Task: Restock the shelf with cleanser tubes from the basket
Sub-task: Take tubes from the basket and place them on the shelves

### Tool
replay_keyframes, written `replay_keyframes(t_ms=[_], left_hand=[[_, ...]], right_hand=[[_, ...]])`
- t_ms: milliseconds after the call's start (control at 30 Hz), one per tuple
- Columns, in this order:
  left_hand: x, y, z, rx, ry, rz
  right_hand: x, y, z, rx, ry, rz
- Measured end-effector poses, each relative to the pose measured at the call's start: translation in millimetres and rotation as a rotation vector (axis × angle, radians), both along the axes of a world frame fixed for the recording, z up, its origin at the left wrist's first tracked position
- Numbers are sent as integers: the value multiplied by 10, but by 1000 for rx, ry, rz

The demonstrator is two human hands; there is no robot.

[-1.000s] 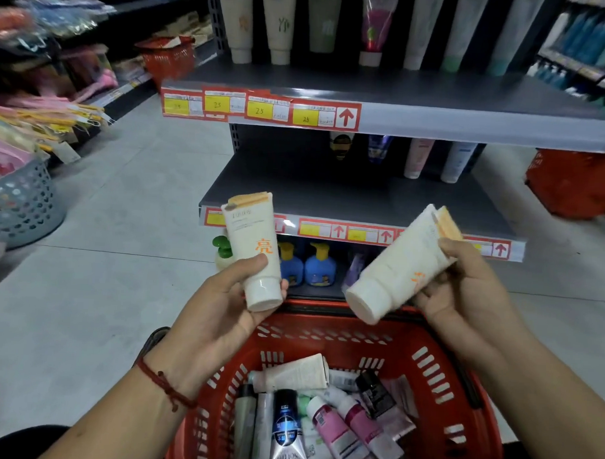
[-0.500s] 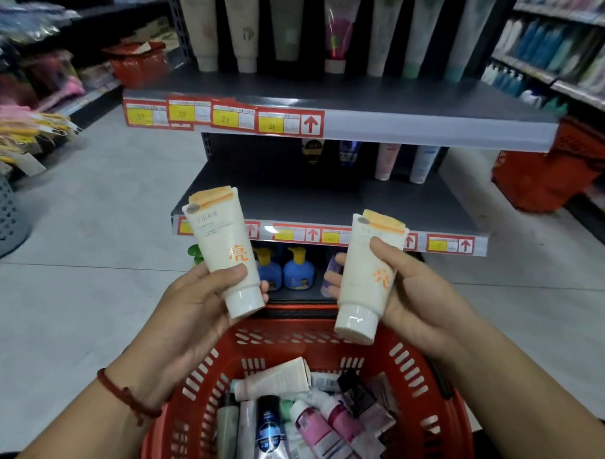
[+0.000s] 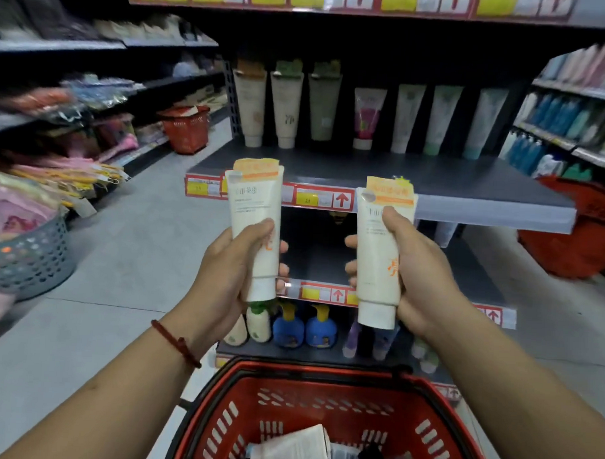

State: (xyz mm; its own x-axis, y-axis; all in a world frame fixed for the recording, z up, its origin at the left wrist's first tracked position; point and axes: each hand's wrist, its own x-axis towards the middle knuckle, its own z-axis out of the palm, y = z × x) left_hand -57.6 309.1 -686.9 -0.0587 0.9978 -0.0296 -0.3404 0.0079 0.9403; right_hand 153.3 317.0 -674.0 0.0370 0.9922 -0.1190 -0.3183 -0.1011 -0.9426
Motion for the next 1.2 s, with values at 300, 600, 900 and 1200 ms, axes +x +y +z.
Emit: replay_keyframes(t_ms=[300, 600, 900, 1200], left_hand=[[-366, 661, 407, 124, 8, 135], [-725, 1515, 687, 192, 28, 224], [-1134, 2492, 719, 195, 60, 261], [-1425, 2903, 644, 262, 78, 183]], right_hand=[[-342, 629, 441, 111, 23, -32], [-1071, 1567, 878, 264, 19, -14], [-1919, 3076, 892, 351, -2, -191], [-2294, 3733, 579, 442, -146, -147]])
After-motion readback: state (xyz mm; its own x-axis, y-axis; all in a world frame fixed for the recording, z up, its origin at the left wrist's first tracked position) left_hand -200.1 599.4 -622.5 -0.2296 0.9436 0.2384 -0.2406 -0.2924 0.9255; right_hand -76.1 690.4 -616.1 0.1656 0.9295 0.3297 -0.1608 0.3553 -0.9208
